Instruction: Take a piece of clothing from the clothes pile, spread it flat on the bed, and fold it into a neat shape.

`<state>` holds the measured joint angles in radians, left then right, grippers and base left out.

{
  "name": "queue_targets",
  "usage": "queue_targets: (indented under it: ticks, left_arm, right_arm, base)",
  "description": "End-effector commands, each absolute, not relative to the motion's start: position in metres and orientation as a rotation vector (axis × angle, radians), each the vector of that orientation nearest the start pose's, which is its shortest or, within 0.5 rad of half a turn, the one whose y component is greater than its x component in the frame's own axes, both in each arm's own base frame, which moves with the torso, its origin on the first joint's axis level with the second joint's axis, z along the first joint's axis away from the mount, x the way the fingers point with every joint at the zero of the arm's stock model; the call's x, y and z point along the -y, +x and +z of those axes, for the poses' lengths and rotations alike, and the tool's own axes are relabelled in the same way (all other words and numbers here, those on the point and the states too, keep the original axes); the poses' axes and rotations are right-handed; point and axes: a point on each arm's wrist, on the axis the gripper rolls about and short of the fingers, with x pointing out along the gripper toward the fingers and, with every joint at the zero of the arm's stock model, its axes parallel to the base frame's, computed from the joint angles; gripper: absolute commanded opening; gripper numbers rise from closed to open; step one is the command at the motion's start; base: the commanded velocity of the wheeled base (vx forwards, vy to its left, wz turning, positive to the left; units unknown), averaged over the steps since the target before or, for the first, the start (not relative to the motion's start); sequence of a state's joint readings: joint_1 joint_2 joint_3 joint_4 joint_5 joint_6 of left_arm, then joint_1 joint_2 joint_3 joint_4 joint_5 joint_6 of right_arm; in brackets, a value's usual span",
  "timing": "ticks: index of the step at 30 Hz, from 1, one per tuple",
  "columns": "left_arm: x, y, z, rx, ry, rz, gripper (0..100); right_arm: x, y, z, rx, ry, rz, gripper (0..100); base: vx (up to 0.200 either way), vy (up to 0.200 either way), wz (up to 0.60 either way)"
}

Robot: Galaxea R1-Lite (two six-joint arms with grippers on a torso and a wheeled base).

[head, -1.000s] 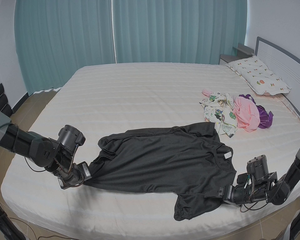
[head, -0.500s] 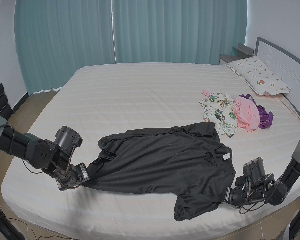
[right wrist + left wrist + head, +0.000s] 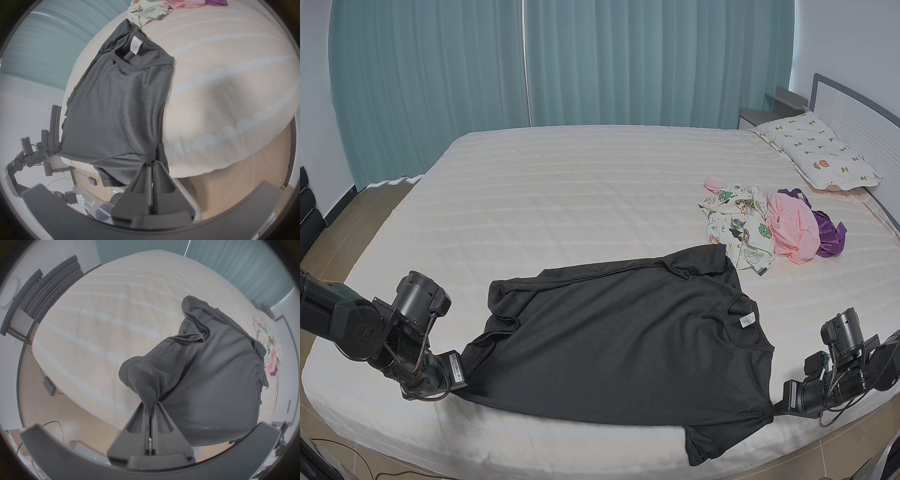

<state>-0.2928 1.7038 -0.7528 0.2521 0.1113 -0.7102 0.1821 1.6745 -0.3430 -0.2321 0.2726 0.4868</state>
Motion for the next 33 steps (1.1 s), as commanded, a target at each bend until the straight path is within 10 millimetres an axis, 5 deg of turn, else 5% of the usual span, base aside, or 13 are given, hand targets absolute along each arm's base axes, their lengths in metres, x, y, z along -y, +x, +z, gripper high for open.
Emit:
queue_targets:
  ticks: [1, 13, 14, 15, 21, 26, 30, 33]
  left_arm:
    - [0.060, 0.202, 0.105, -1.215, -0.326, 0.250, 0]
    - [0.062, 0.182, 0.099, -1.354, -0.294, 0.218, 0]
    - [0.062, 0.182, 0.097, -1.360, -0.292, 0.218, 100]
    - [0.063, 0.183, 0.095, -1.372, -0.290, 0.217, 100]
    - [0.065, 0.186, 0.098, -1.356, -0.306, 0.199, 100]
    - [0.063, 0.200, 0.121, -1.243, -0.368, 0.186, 100]
    - [0.058, 0.226, 0.142, -1.141, -0.432, 0.192, 100]
    - [0.058, 0.251, 0.137, -1.090, -0.461, 0.198, 100]
  right_arm:
    - [-0.027, 0.191, 0.073, -1.145, 0.452, 0.122, 0]
    - [-0.032, 0.199, 0.068, -1.214, 0.416, 0.135, 0]
    - [-0.033, 0.199, 0.066, -1.223, 0.413, 0.139, 0]
    - [-0.034, 0.199, 0.065, -1.231, 0.412, 0.138, 100]
    - [-0.032, 0.206, 0.075, -1.169, 0.434, 0.138, 100]
    - [-0.025, 0.218, 0.097, -1.058, 0.497, 0.113, 100]
    - [-0.027, 0.230, 0.111, -0.999, 0.579, 0.099, 100]
    - [-0.029, 0.233, 0.110, -1.006, 0.593, 0.096, 100]
  base:
    - [0.000, 0.000, 0.00]
    - [0.000, 0.000, 0.00]
    - [0.000, 0.000, 0.00]
    - [0.000, 0.000, 0.00]
    - [0.000, 0.000, 0.00]
    - [0.000, 0.000, 0.00]
    - [0.000, 0.000, 0.00]
    - [0.000, 0.000, 0.00]
